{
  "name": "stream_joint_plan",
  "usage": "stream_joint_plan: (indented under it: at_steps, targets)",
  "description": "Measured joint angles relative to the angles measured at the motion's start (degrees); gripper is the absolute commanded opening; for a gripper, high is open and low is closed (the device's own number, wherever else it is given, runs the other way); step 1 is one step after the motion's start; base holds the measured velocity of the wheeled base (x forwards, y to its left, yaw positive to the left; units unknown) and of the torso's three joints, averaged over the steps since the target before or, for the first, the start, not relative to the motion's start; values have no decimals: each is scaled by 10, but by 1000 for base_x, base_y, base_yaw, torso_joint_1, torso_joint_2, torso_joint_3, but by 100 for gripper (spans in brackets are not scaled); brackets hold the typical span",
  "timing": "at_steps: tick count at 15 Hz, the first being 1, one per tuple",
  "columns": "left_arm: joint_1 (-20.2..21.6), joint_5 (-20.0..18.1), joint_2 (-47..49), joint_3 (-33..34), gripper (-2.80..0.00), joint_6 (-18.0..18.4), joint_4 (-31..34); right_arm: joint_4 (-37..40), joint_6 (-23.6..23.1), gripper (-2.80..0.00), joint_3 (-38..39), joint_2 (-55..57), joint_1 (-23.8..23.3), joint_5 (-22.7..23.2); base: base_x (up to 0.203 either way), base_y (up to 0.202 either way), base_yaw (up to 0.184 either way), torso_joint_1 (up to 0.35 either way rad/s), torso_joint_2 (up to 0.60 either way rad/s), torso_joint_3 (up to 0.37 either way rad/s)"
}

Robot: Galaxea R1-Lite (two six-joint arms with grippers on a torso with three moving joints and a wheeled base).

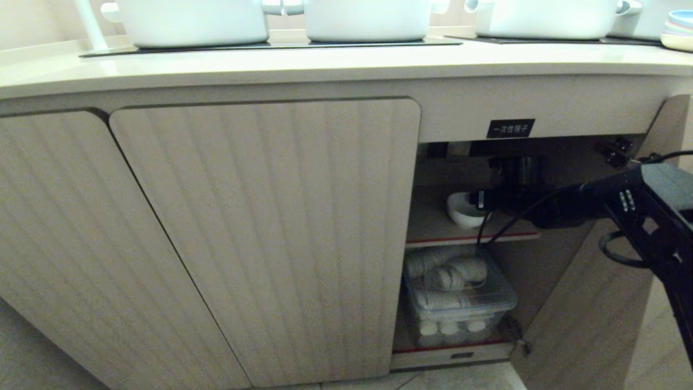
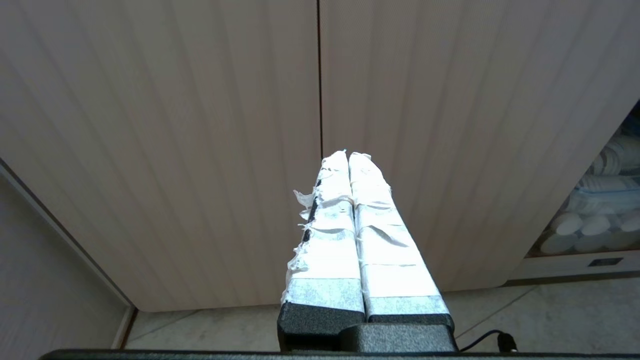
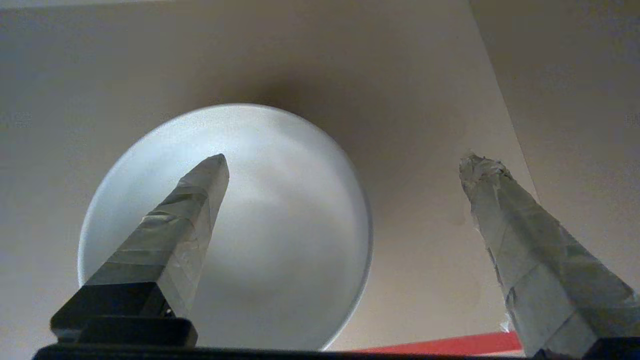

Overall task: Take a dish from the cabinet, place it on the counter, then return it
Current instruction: Take the bowl from the cabinet

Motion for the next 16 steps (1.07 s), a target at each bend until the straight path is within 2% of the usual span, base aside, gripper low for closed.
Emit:
stream_joint_plan:
  at_steps: [9,16]
  targets:
    - [0,0,0,0,-280,0,0,35,-6,0,-38,16,5,-1,0,0,0,0,0,0]
    - [0,0,0,0,-280,0,0,98,-5,0,-76,29,7,0,0,0,0,0,0,0]
